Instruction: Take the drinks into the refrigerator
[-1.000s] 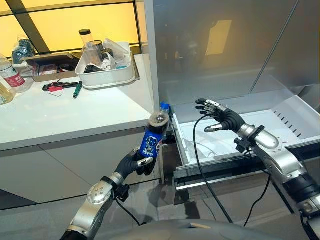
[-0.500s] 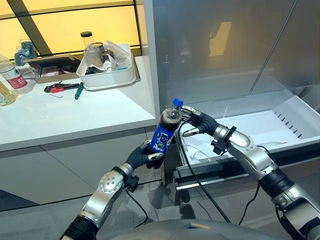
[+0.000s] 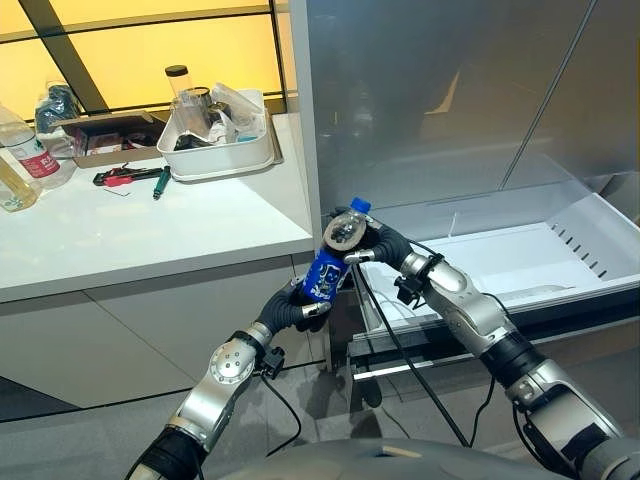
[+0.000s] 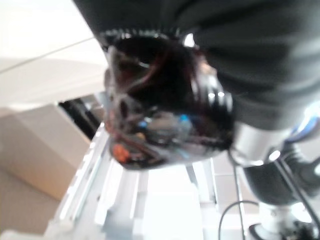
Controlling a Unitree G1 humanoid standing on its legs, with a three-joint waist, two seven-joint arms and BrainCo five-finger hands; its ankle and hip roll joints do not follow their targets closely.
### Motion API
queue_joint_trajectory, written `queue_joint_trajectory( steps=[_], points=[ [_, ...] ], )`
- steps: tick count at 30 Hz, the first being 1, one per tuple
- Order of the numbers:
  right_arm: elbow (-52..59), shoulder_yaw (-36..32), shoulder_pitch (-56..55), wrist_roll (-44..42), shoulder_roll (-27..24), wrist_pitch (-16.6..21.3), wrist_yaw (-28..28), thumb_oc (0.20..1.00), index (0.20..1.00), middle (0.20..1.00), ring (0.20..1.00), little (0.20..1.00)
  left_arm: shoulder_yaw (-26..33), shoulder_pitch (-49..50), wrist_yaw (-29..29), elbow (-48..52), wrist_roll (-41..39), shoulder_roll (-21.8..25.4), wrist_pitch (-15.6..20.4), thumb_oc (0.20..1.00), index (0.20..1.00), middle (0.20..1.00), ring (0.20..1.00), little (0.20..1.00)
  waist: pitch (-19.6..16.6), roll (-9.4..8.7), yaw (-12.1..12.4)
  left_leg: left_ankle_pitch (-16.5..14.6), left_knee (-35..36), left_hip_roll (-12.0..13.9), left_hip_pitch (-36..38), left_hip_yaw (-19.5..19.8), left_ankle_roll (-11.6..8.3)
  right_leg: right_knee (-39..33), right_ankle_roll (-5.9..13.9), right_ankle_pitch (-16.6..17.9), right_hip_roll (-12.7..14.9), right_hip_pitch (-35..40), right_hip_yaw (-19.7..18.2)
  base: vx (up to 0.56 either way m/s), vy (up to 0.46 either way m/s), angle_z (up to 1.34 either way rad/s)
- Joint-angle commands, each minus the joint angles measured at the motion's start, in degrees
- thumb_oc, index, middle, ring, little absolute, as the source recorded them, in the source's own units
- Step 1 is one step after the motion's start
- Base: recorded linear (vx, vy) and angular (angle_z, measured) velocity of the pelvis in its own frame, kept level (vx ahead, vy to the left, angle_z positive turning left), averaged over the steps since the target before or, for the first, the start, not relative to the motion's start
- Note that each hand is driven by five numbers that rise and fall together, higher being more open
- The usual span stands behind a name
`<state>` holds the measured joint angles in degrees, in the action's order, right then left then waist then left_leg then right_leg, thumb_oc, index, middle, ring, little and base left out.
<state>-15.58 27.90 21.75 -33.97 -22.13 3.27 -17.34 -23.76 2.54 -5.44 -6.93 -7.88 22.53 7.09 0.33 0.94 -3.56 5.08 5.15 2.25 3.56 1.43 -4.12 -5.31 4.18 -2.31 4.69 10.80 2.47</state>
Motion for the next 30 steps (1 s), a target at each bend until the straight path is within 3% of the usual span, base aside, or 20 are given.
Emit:
queue_joint_trajectory(
  steps=[1,5,6,7,8,9,21,28,29,30],
  points=[
    [-1.9,2.7,5.5,-4.9,5.7,2.9,1.2,1.000,1.000,1.000,1.000,1.000,-1.8,-12.5,3.2,-0.7,0.9,-3.0,8.6,0.200,0.200,0.200,0.200,0.200,-1.5,-1.75,1.4,-9.8,-0.1,-2.5,5.3,-1.3,3.90,0.5,0.31,1.4,-0.6,-2.5,0.7,0.00,0.000,0.00],
    [-3.2,3.6,5.6,-4.8,7.4,2.7,2.4,1.000,1.000,1.000,1.000,1.000,-1.6,-12.6,4.4,-1.1,1.3,-3.0,8.4,0.200,0.200,0.200,0.200,0.200,-1.6,-1.75,1.5,-9.9,-0.1,-2.5,5.4,-1.3,3.88,0.6,0.27,1.3,-0.6,-2.5,0.7,0.00,0.000,0.00],
    [-3.2,3.6,5.6,-4.8,7.4,2.7,2.4,0.890,0.890,0.890,0.890,0.890,-1.6,-12.6,4.4,-1.1,1.3,-3.0,8.3,0.200,0.200,0.200,0.200,0.200,-1.6,-1.75,1.4,-9.9,-0.1,-2.5,5.3,-1.3,3.88,0.6,0.27,1.3,-0.6,-2.5,0.7,0.00,0.000,0.00],
    [-3.0,4.1,6.2,-3.5,7.4,2.7,2.7,0.341,0.341,0.341,0.341,0.341,-1.2,-12.4,4.5,-0.9,1.0,-2.6,8.4,0.200,0.200,0.200,0.200,0.200,-1.6,-1.76,1.6,-9.8,-0.1,-2.5,5.3,-1.3,3.87,0.5,0.29,1.4,-0.5,-2.5,0.8,0.00,0.000,0.00],
    [-3.0,4.1,6.2,-3.5,7.4,2.7,2.7,0.341,0.341,0.341,0.341,0.341,-1.2,-12.4,4.4,-0.9,1.0,-2.6,8.4,0.200,0.200,0.200,0.200,0.200,-1.6,-1.76,1.6,-9.8,-0.1,-2.5,5.3,-1.3,3.87,0.5,0.29,1.4,-0.5,-2.5,0.8,0.00,0.000,0.00],
    [-2.7,4.1,6.3,-2.8,7.3,2.7,3.1,0.200,0.200,0.200,0.200,0.200,-0.6,-12.0,4.6,-0.6,0.7,-2.3,8.5,0.200,0.200,0.200,0.200,0.200,-1.6,-1.80,1.6,-9.8,-0.1,-2.5,5.3,-1.2,3.89,0.5,0.32,1.4,-0.5,-2.6,0.8,0.00,0.000,0.00],
    [0.6,0.1,3.6,-3.1,6.1,4.0,5.5,0.200,0.200,0.200,0.200,0.200,2.7,-7.3,4.0,1.0,-1.5,-1.0,8.5,0.200,0.200,0.200,0.200,0.200,-1.4,-1.99,2.3,-9.6,-0.1,-2.7,4.9,-1.0,4.05,0.5,0.49,1.6,-0.4,-3.0,1.0,0.00,0.000,0.00],
    [2.6,-3.1,1.1,-3.0,5.1,4.7,7.1,0.200,0.200,0.200,0.200,0.200,2.6,-7.9,5.1,-1.2,-1.7,-2.9,7.7,0.200,0.200,0.200,0.200,0.200,-1.2,-1.99,1.9,-9.5,-0.1,-2.7,4.6,-1.1,4.15,0.5,0.58,1.8,-0.3,-3.2,0.9,0.00,0.000,0.00],
    [3.0,-3.7,0.7,-2.9,4.8,4.9,7.3,0.200,0.200,0.200,0.200,0.200,2.6,-7.8,5.0,-1.7,-2.0,-3.1,7.6,0.498,0.498,0.498,0.498,0.498,-1.3,-1.97,1.9,-9.4,-0.1,-2.7,4.5,-1.2,4.14,0.4,0.60,1.8,-0.3,-3.3,0.9,0.00,0.000,0.00],
    [3.4,-4.2,0.4,-2.7,4.5,4.9,7.4,0.200,0.200,0.200,0.200,0.200,2.7,-7.8,5.0,-1.9,-2.2,-3.2,7.5,0.592,0.592,0.592,0.592,0.592,-1.2,-1.95,1.8,-9.4,-0.1,-2.7,4.5,-1.2,4.14,0.4,0.61,1.9,-0.3,-3.4,0.9,0.00,0.000,0.00]
  ],
)
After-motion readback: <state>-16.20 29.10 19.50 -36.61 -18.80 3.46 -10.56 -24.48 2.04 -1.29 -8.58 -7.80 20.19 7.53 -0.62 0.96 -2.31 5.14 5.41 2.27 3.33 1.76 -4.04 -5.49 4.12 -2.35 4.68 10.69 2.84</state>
